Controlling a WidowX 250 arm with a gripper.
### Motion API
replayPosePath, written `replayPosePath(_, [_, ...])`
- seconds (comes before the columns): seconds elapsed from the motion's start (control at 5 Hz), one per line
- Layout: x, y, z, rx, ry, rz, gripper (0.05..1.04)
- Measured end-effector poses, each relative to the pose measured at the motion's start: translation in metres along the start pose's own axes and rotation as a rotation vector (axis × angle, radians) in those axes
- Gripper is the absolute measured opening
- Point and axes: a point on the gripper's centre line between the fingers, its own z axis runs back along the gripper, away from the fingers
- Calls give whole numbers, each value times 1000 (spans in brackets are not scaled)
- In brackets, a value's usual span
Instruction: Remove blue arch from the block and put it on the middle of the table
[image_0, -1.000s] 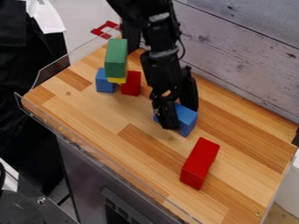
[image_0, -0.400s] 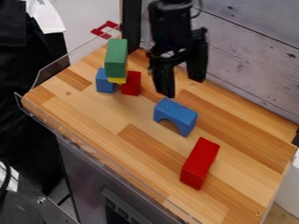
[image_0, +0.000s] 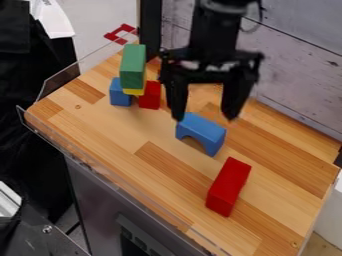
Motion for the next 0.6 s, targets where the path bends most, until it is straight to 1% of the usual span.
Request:
replayPosePath(0.2, [-23, 12, 5, 5, 3, -221, 999])
replayPosePath(0.4, [-39, 19, 12, -50, -14, -339, 999])
replayPosePath(0.6, [-45, 15, 9, -55, -19, -401, 999])
